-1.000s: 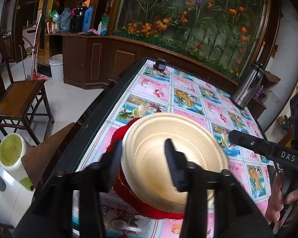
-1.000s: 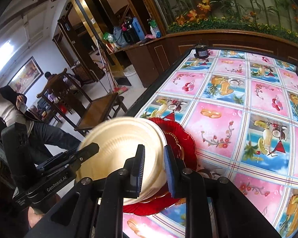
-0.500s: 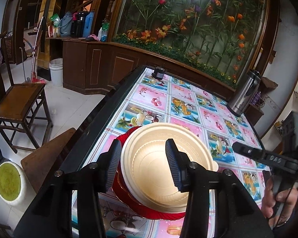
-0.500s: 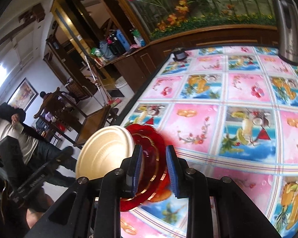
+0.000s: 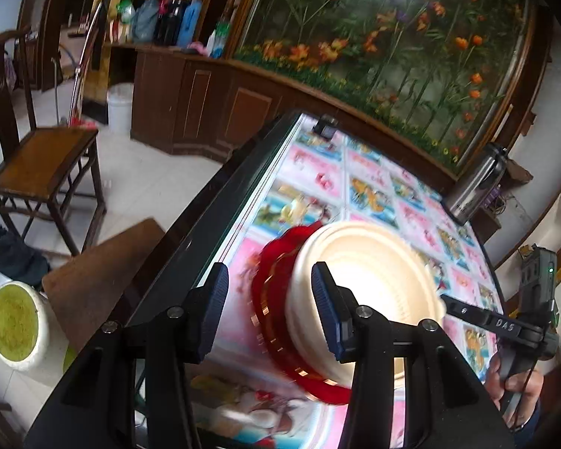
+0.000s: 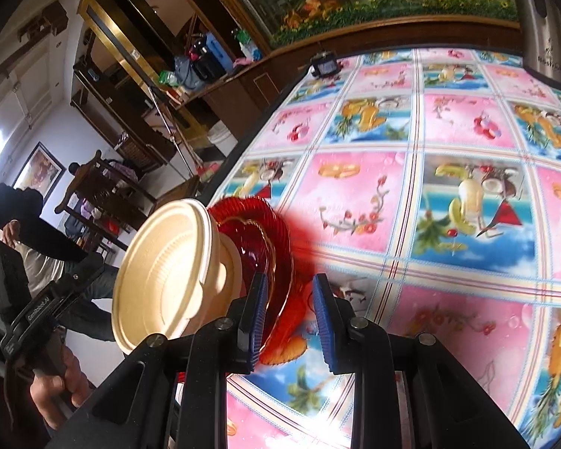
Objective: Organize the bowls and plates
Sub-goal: 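Lower the cream plate onto the stack with the left gripper, then tilt and seat the cream plate into the cream bowls with the left gripper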
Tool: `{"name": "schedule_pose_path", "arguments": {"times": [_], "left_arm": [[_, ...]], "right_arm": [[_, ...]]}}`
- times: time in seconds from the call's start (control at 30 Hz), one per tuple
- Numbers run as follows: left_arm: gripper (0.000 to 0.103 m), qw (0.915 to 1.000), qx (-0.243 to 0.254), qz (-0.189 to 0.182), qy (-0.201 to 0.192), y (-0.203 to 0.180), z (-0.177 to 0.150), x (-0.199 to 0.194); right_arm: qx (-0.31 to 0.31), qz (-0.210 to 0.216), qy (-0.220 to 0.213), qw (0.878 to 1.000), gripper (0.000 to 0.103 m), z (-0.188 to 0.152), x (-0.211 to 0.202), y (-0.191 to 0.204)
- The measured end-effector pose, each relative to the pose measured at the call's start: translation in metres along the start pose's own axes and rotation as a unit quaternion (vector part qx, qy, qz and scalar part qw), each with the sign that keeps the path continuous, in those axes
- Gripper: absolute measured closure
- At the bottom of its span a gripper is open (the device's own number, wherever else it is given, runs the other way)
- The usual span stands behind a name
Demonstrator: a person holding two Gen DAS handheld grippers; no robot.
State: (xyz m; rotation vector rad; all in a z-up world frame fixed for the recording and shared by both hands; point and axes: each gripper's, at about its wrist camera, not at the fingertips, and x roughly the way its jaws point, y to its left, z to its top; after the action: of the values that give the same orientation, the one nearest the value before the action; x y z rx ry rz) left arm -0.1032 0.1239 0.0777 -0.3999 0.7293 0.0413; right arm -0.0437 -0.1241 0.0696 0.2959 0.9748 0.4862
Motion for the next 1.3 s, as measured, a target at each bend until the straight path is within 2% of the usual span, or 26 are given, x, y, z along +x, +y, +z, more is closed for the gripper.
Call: {"name": "schedule_pose_path", "arguments": {"times": [0.17, 0.27, 0.3, 0.4, 0.43, 0.57, 0.7, 0.77, 0.87, 0.97, 1.07, 1.3], "left_arm": [[0.059, 0.9996, -0.009, -0.007, 0.025, 0.019, -0.012, 0.011], [0.059, 0.9987, -0.012, -0.033, 0.038, 0.024, -0.019, 0.016], [0.062, 0.9984, -0.011, -0.038, 0.041, 0.024, -0.020, 0.018], [0.079, 0.9974, -0.006, -0.050, 0.052, 0.023, -0.024, 0.026], [0.081, 0.9970, -0.004, -0.053, 0.056, 0.023, -0.024, 0.028], [0.082, 0.9958, 0.002, -0.067, 0.063, 0.020, -0.027, 0.034], [0.084, 0.9958, 0.014, -0.059, 0.068, 0.016, -0.027, 0.040], [0.086, 0.9958, 0.019, -0.056, 0.070, 0.014, -0.026, 0.044], [0.090, 0.9956, 0.027, -0.056, 0.070, 0.010, -0.026, 0.048], [0.090, 0.9957, 0.034, -0.049, 0.071, 0.008, -0.027, 0.052], [0.090, 0.9960, 0.036, -0.047, 0.067, 0.008, -0.026, 0.053], [0.090, 0.9954, 0.044, -0.047, 0.071, 0.002, -0.026, 0.055]], "right_arm": [[0.002, -0.001, 0.014, 1.000, 0.076, -0.005, 0.009, -0.001], [0.005, 0.000, 0.018, 1.000, 0.073, -0.007, 0.013, -0.004], [0.007, 0.002, 0.020, 1.000, 0.070, -0.007, 0.015, -0.006], [0.013, 0.002, 0.023, 1.000, 0.069, -0.009, 0.019, -0.008], [0.015, 0.004, 0.024, 1.000, 0.069, -0.010, 0.019, -0.008], [0.015, 0.006, 0.028, 0.999, 0.069, -0.011, 0.022, -0.008], [0.013, 0.011, 0.028, 0.999, 0.070, -0.011, 0.025, -0.005], [0.012, 0.008, 0.030, 0.999, 0.073, -0.011, 0.028, -0.004], [0.007, 0.005, 0.038, 0.999, 0.086, -0.012, 0.034, -0.001], [0.006, 0.002, 0.041, 0.999, 0.086, -0.013, 0.040, 0.001], [-0.001, -0.002, 0.039, 0.999, 0.091, -0.014, 0.045, 0.005], [-0.005, -0.010, 0.031, 0.999, 0.092, -0.015, 0.041, 0.005]]}}
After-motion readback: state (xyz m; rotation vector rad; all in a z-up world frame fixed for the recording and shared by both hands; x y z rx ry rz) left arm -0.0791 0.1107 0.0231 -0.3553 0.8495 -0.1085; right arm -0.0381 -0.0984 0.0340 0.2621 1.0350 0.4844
